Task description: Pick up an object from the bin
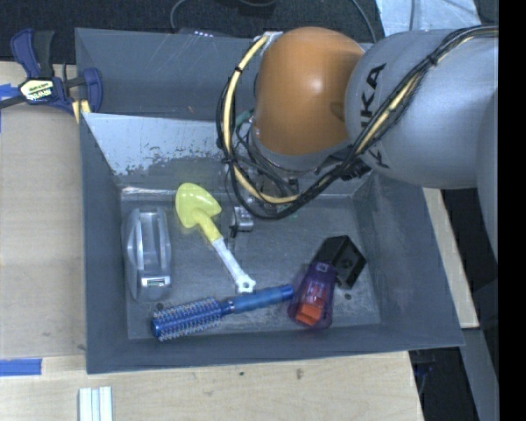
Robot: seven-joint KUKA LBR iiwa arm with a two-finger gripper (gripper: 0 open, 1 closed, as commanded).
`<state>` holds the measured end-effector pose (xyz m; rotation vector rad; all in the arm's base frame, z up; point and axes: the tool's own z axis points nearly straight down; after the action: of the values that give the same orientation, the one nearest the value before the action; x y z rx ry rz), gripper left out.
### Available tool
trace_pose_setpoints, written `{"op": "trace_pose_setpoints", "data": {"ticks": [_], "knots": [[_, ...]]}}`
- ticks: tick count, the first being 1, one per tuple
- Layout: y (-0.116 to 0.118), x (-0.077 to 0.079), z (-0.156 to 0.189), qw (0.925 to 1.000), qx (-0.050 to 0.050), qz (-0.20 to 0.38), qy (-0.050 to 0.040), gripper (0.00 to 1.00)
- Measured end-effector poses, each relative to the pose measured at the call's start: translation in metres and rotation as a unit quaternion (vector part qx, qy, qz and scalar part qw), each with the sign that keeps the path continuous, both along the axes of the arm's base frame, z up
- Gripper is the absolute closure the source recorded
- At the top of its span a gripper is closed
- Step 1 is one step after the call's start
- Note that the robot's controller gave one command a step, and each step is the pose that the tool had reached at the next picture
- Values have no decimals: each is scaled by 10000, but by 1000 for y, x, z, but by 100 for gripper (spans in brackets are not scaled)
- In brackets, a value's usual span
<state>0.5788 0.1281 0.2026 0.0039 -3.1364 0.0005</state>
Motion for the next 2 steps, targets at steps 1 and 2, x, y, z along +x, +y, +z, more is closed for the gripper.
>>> {"op": "trace_pose_setpoints", "data": {"ticks": [1,2], "knots": [[-1,2,5,10000,7,-13,-43,0],[4,-21,-29,9985,7,537,-52,0]]}}
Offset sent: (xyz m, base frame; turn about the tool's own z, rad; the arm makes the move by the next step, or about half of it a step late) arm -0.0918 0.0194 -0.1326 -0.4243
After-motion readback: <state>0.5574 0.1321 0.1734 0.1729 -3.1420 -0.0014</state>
